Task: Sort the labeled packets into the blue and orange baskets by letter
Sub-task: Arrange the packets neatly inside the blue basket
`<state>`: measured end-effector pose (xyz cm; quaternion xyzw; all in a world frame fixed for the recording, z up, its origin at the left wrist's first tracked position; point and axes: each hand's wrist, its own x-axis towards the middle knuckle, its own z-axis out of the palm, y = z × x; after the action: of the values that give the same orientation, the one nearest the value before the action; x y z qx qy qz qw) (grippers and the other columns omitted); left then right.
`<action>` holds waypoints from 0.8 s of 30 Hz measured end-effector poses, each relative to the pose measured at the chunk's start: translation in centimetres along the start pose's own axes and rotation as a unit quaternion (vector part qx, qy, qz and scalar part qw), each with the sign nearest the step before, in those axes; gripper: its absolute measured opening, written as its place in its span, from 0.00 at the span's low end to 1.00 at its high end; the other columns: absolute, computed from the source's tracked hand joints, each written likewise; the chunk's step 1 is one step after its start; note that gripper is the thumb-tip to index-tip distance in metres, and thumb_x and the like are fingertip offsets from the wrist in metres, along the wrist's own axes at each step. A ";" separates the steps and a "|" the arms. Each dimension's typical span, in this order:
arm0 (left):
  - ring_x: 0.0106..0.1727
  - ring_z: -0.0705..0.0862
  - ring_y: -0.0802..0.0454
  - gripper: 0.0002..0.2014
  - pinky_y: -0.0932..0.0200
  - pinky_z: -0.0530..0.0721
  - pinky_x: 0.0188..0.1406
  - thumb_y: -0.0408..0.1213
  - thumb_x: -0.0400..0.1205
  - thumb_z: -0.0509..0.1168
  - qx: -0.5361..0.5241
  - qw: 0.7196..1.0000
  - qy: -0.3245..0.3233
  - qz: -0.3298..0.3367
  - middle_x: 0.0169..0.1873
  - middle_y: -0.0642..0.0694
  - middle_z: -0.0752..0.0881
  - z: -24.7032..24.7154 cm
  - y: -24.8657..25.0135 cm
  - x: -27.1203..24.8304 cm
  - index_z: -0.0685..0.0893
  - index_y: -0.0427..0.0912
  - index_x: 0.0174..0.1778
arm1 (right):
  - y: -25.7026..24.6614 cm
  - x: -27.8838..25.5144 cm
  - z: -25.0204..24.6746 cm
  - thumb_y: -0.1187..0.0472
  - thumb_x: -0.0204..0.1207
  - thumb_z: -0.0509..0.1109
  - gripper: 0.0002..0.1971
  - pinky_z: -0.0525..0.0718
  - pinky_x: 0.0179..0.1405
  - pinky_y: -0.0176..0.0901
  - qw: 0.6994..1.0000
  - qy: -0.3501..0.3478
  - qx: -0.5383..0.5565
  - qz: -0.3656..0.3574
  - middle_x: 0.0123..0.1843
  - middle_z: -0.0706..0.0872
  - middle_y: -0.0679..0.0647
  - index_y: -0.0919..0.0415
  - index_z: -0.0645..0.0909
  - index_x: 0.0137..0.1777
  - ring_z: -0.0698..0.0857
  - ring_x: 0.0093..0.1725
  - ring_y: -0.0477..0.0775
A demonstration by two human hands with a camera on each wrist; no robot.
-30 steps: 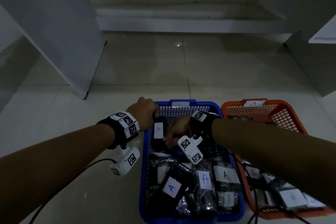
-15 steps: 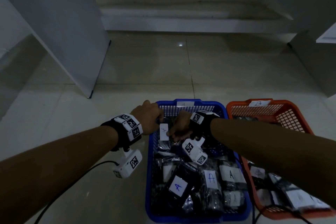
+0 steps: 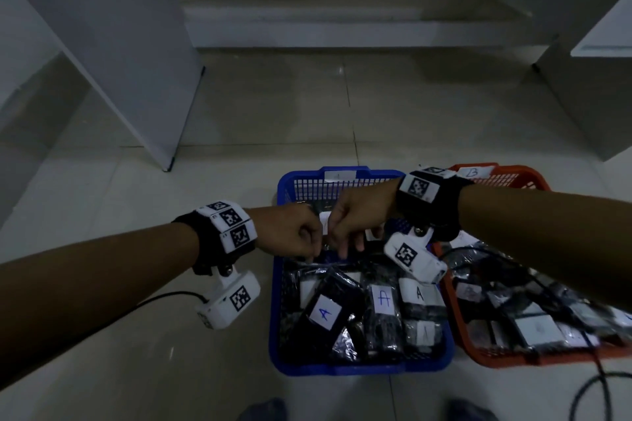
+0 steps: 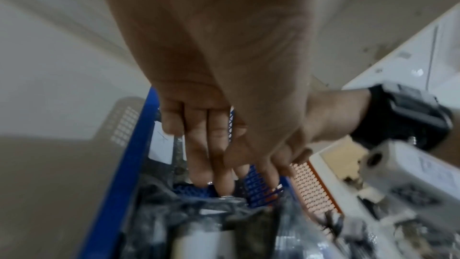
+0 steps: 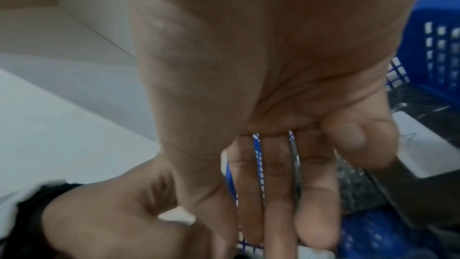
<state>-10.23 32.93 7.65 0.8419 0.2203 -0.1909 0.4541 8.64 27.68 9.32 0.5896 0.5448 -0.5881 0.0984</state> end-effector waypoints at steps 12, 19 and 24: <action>0.39 0.85 0.64 0.11 0.71 0.80 0.40 0.42 0.77 0.78 -0.067 0.996 -0.052 -0.029 0.37 0.56 0.88 1.7 2.5 -0.6 0.88 0.43 0.51 | 3.9 -2.8 -0.5 0.58 0.66 0.86 0.15 0.86 0.56 0.53 0.993 -0.028 -0.110 0.014 0.48 0.93 0.55 0.49 0.90 0.52 0.87 0.46 0.51; 0.49 0.89 0.51 0.09 0.47 0.82 0.56 0.42 0.78 0.76 -0.115 0.988 -0.075 -0.067 0.46 0.46 0.92 -2.4 2.3 -1.8 0.89 0.47 0.52 | 5.8 -2.9 1.5 0.52 0.66 0.86 0.07 0.84 0.50 0.53 0.995 -0.048 -0.087 -0.015 0.44 0.91 0.55 0.44 0.91 0.41 0.84 0.45 0.51; 0.47 0.87 0.52 0.07 0.58 0.82 0.46 0.40 0.82 0.70 -0.188 0.977 0.024 -0.102 0.48 0.42 0.91 -6.2 1.8 -1.9 0.88 0.44 0.54 | 6.4 -3.9 0.6 0.61 0.74 0.80 0.03 0.79 0.35 0.37 0.998 -0.061 0.014 -0.015 0.35 0.88 0.45 0.53 0.89 0.45 0.81 0.35 0.43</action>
<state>-10.02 36.88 13.03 0.7188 0.3478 -0.1709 0.5772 14.28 22.71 8.92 0.5457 0.5387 -0.6316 0.1144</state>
